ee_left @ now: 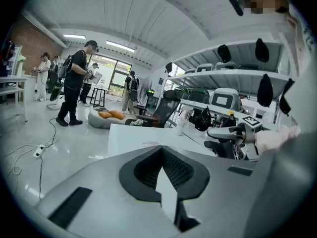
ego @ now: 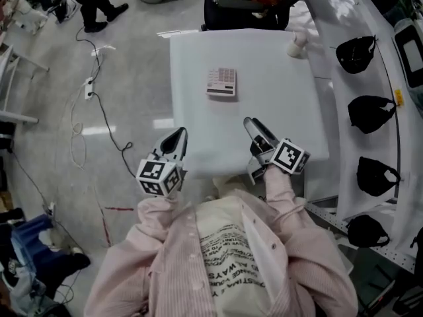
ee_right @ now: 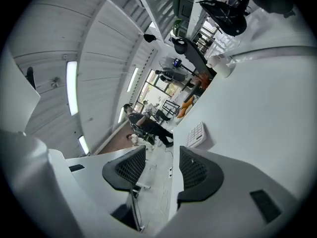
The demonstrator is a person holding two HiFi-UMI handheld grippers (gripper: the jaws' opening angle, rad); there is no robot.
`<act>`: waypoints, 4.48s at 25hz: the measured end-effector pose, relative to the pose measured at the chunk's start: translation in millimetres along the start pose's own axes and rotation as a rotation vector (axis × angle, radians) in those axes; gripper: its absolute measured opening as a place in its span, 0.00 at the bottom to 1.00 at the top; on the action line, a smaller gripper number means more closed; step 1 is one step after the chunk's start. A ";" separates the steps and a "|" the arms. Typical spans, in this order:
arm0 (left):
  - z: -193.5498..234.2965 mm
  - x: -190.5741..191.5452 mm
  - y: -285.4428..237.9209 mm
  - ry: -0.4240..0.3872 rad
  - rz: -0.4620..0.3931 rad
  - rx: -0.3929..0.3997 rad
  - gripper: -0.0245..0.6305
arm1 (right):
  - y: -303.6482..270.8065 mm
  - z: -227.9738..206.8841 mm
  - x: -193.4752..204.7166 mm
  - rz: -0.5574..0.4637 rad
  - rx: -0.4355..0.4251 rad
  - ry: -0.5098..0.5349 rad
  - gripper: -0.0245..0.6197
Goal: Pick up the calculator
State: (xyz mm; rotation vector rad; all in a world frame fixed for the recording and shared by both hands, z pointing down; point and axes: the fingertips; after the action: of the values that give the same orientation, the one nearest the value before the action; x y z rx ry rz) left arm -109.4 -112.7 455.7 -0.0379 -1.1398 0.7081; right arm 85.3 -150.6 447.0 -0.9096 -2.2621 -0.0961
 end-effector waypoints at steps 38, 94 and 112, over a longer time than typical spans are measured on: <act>57.4 37.9 -142.4 0.108 0.187 -0.069 0.04 | -151.1 -136.2 50.7 0.152 0.195 -0.561 0.36; 123.1 85.0 -207.3 0.002 0.129 0.022 0.04 | -187.3 -224.6 95.5 -0.027 0.115 -0.771 0.14; 114.9 25.4 -147.7 -0.058 -0.024 0.030 0.04 | -153.0 -143.6 50.9 -0.081 0.019 -0.728 0.14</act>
State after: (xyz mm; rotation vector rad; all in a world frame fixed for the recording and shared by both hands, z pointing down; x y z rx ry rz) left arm -126.8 -251.7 582.4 0.0224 -1.1832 0.7084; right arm 43.8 -279.7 615.0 -0.9430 -2.9583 0.2631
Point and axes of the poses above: the fingertips, and each gripper's own axes: y backward along the fingers, z to its left, x out of its underside, and after that the axes turned 9 degrees about y, right-handed
